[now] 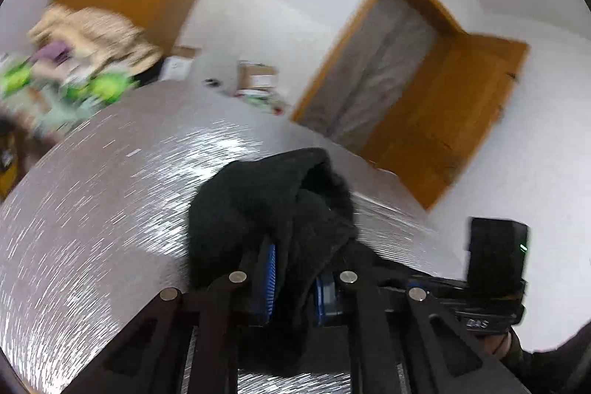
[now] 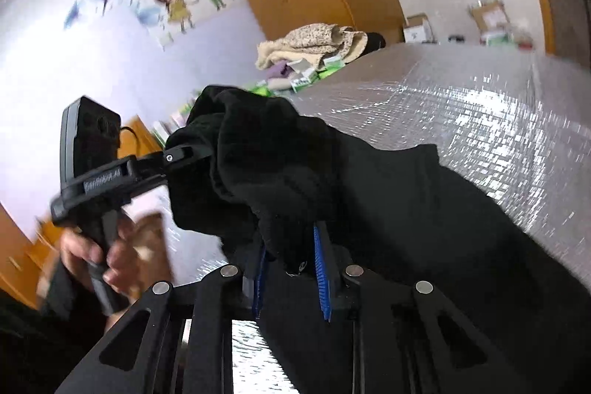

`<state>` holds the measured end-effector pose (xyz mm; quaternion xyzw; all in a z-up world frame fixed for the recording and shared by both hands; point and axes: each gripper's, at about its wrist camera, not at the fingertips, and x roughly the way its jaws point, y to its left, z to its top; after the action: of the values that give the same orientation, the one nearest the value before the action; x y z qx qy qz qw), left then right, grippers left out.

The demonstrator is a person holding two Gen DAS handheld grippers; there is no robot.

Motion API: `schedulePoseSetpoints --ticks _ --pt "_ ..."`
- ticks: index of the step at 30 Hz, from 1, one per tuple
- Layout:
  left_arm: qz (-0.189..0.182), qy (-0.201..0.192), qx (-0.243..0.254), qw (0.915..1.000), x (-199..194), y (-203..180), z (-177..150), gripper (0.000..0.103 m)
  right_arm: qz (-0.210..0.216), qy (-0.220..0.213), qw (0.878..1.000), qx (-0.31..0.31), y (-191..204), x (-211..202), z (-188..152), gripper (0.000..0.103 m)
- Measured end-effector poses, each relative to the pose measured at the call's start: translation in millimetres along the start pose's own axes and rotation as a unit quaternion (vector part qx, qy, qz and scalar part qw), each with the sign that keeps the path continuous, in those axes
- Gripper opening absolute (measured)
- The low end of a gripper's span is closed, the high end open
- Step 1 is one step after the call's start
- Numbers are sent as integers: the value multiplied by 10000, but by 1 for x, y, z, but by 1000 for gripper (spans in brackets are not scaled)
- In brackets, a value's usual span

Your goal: Fold clothes

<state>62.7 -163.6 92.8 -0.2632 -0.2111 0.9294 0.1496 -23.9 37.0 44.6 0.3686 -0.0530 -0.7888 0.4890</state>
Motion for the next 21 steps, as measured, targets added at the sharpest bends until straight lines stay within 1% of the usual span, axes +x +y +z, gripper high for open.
schedulePoseSetpoints --ticks 2,4,6,7,9,10,11,12,13,14,16,19,21 --pt "-222 131 292 9992 13 -24 8 17 286 -137 9990 310 -6 -9 4 22" --pt "-433 333 547 9970 31 -46 12 17 404 -293 9971 573 -12 -20 5 22" --pt "-527 561 743 9943 51 -62 13 17 423 -410 9942 904 -23 -30 3 22" --pt "-540 666 777 9933 62 -65 13 17 379 -435 9922 1104 -32 -34 0 22" --pt "-572 876 730 9918 82 -65 11 17 29 -157 9866 1622 -56 -30 -13 22" --pt "-573 963 591 9919 90 -61 11 17 -146 -18 9821 1878 -68 -28 -20 22" --pt "-571 1045 443 9919 98 -56 11 17 -320 121 9764 2133 -80 -26 -26 24" --pt "-569 1128 294 9916 106 -51 11 17 -473 243 9703 2361 -91 -24 -32 23" --pt "-597 1132 213 9916 108 -48 12 17 -422 202 9706 2361 -93 -26 -35 22" --pt "-630 1122 143 9916 109 -45 13 17 -418 131 9731 2262 -90 -30 -36 28" --pt "-687 1118 115 9913 110 -44 16 17 -657 -46 9826 1736 -74 -40 -28 35" --pt "-673 1166 183 9907 113 -44 19 17 -919 -348 9904 969 -51 -51 -13 40" --pt "-672 1187 212 9904 111 -45 19 17 -1001 -253 9927 619 -42 -43 -9 41"
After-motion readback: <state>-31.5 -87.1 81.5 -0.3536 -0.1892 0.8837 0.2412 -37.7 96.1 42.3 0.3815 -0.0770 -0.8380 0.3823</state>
